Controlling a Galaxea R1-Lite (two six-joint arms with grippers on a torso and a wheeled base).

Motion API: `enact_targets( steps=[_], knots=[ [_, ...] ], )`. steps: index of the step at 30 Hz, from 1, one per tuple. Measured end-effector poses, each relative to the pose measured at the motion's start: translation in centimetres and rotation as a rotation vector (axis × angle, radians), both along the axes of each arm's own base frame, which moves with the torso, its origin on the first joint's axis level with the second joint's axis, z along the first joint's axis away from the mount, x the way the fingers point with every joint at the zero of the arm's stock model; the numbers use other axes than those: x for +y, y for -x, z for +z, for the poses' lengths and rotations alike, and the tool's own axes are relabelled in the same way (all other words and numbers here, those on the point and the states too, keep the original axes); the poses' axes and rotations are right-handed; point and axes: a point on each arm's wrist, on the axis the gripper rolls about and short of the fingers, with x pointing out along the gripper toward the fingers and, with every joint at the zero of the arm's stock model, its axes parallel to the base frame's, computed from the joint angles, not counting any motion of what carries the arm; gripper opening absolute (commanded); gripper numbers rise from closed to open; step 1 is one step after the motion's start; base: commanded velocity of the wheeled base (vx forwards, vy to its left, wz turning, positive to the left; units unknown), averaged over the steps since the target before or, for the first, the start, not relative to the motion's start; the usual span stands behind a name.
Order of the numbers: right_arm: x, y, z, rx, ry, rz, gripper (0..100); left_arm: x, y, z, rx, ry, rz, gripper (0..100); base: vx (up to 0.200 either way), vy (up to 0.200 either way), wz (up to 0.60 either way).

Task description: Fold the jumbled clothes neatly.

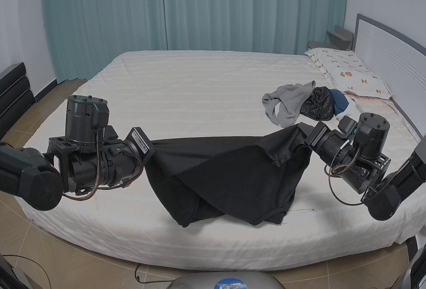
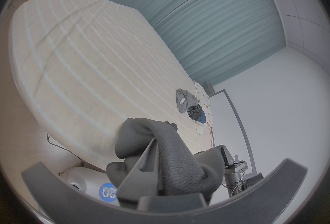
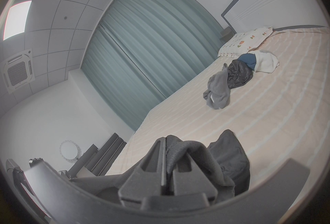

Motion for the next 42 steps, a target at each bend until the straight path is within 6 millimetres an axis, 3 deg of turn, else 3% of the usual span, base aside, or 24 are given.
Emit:
enact_targets(
  steps=[12,23,34,42],
  knots=[
    [0.1,0.1,0.0,0.001,0.000,0.006,0,0.3,0.2,0.3,-0.008,0.005,0.003,0,0.000,0.200,0.00],
    [-0.1,0.6,0.0,0.014,-0.022,0.008,0,0.7,-0.1,0.4,-0.012,0.007,0.020,0,0.000,0.000,0.00],
    [-0.7,2.5,0.3,0.022,-0.018,0.013,0,0.7,0.8,0.2,0.002,0.000,0.007,0,-0.200,0.000,0.00],
    [-1.9,5.0,2.4,-0.032,-0.040,0.020,0,0.7,2.5,1.2,-0.029,0.014,-0.018,0,-0.200,0.000,0.00]
  ],
)
